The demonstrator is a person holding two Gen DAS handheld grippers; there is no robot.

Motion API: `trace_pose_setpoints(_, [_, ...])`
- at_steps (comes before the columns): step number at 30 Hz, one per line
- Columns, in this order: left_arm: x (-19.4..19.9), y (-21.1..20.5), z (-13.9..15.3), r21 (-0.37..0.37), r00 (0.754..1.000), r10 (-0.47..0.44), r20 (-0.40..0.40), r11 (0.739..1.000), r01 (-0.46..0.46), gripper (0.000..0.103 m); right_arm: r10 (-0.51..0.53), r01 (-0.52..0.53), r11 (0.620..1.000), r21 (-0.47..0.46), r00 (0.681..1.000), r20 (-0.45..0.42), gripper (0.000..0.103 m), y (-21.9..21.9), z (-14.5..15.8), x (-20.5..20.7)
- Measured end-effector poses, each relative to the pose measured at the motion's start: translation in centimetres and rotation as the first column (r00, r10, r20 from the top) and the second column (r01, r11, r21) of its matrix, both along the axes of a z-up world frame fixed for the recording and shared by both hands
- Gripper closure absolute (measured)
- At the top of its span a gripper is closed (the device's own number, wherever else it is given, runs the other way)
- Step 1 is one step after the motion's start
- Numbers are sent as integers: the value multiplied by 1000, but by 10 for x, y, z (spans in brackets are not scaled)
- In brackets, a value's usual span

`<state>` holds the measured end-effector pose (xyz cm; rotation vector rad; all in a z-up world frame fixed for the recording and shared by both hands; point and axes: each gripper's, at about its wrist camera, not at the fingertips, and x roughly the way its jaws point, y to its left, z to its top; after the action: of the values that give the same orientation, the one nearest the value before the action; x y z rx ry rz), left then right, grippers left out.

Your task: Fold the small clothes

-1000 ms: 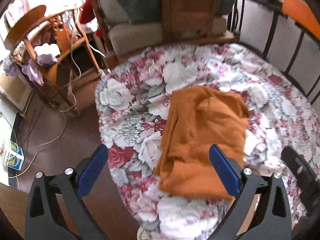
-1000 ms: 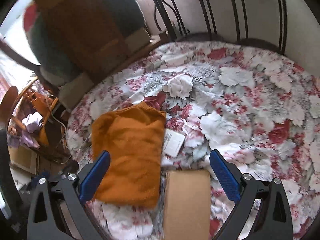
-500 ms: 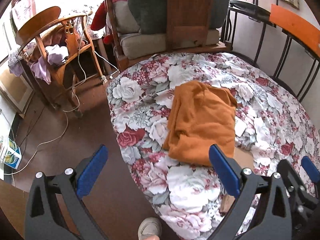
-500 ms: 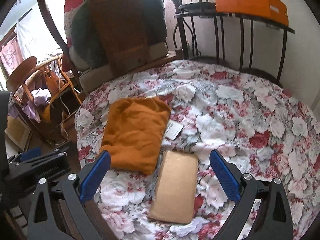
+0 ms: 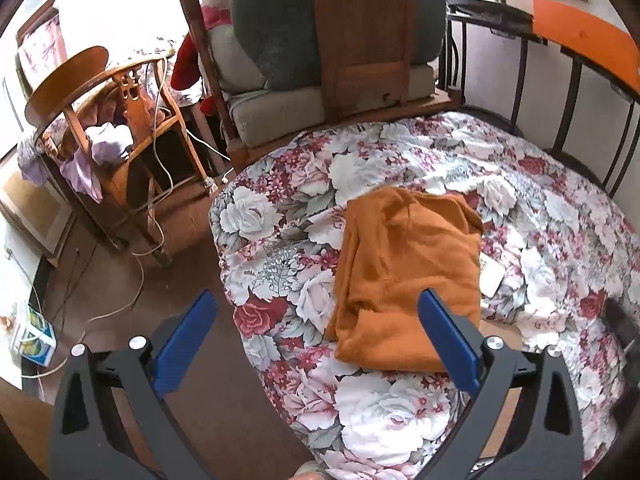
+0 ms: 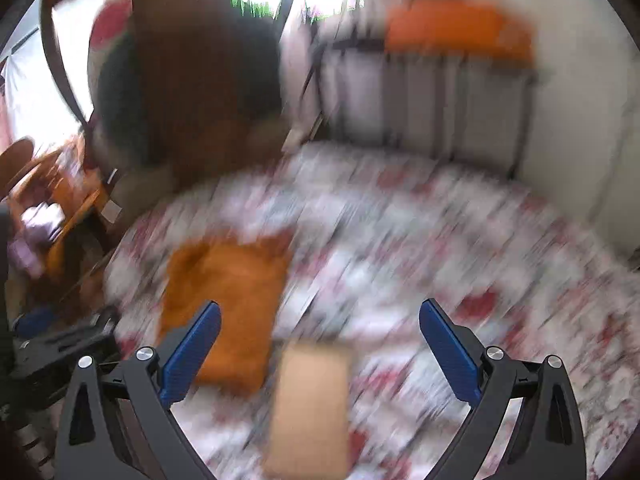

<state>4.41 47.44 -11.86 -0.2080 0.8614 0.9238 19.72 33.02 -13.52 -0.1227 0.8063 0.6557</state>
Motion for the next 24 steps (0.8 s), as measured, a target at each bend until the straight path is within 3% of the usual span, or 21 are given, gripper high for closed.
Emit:
trace_pose_setpoints(5, [-2,-3,1,-43,1000,-8,27,999,10,5,4,-2,996,88,1000,-18,4,-15,9,0])
trace_pose_setpoints(8, [-6,-4,3,-61,999,-13,48,998,16,5,13,-2,992,125,996,-92,4,-19,2,3])
trace_pose_setpoints(13, [-6,-7,5,-31,999,-24,30,999,25,4,111,-70,973,218,977,-182,4,-14,-3,0])
trace_pose_setpoints(17, [-6,-6,3,22,1000,5,-23,1000,-4,4,131,-93,975,203,975,-182,4,-2,-6,-6])
trace_pose_setpoints(24, [-12,6,2,-58,1000,-3,5,998,3,4,142,-121,980,160,981,-130,4,8,-4,-14])
